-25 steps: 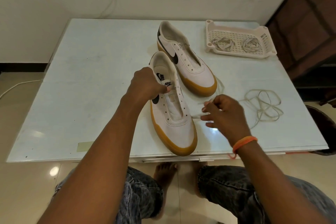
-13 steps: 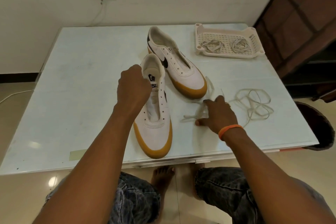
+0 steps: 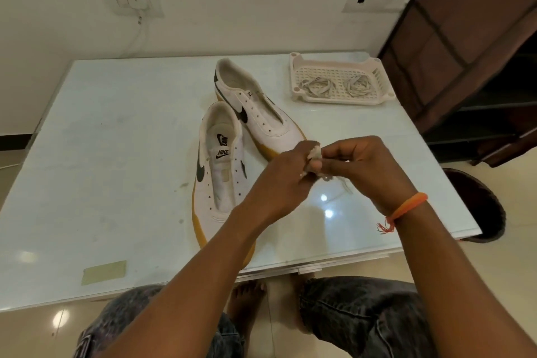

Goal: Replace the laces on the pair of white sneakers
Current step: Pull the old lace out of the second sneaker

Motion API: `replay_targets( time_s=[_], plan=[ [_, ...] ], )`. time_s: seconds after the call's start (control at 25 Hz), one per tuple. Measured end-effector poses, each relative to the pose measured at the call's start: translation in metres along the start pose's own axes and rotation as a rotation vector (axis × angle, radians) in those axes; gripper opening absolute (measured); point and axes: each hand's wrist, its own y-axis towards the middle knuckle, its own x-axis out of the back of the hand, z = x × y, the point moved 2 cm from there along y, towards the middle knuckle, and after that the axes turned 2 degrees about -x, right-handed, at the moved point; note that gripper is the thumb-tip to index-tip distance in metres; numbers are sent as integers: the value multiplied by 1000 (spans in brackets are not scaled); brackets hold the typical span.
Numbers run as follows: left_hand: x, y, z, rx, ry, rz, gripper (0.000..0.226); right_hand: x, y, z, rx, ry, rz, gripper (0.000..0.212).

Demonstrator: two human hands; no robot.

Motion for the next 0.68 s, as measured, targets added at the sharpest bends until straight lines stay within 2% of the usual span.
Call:
replay_targets(
  time_s=[0.04,0.12,0.2,0.24,0.32,0.36,0.4,0.44,0.56,0.6,0.68],
  plan=[
    [-1,3,0,9,-8,-26,33,4,0,-2,-9,-23,35,21],
    [-2,11,-1,11,6,-106,22,23,9,-20,-59,-65,-60,29],
    [1,18,-2,23,35,-213,15,58,23,-55,-182,-276,-242,49],
    [1,20,-3,36,53,-248,11,73,27,-75,-282,-439,-274,65],
    [-4,21,0,86,90,-248,8,84,29,-111,-540,-702,-141,98],
    [-8,20,4,114,110,-217,8,81,29,-126,-647,-788,-48,104],
    [-14,19,7,144,126,-174,10,75,27,-133,-702,-865,17,100],
    [-19,18,9,172,136,-133,14,71,28,-137,-702,-916,12,89],
    [-30,22,10,295,23,-56,17,61,37,-131,-463,-899,-258,28],
    [-32,23,9,346,-78,-50,18,54,38,-126,-408,-873,-282,16],
    [-35,25,6,430,-300,-36,19,37,39,-114,-408,-715,-195,17]
  ],
)
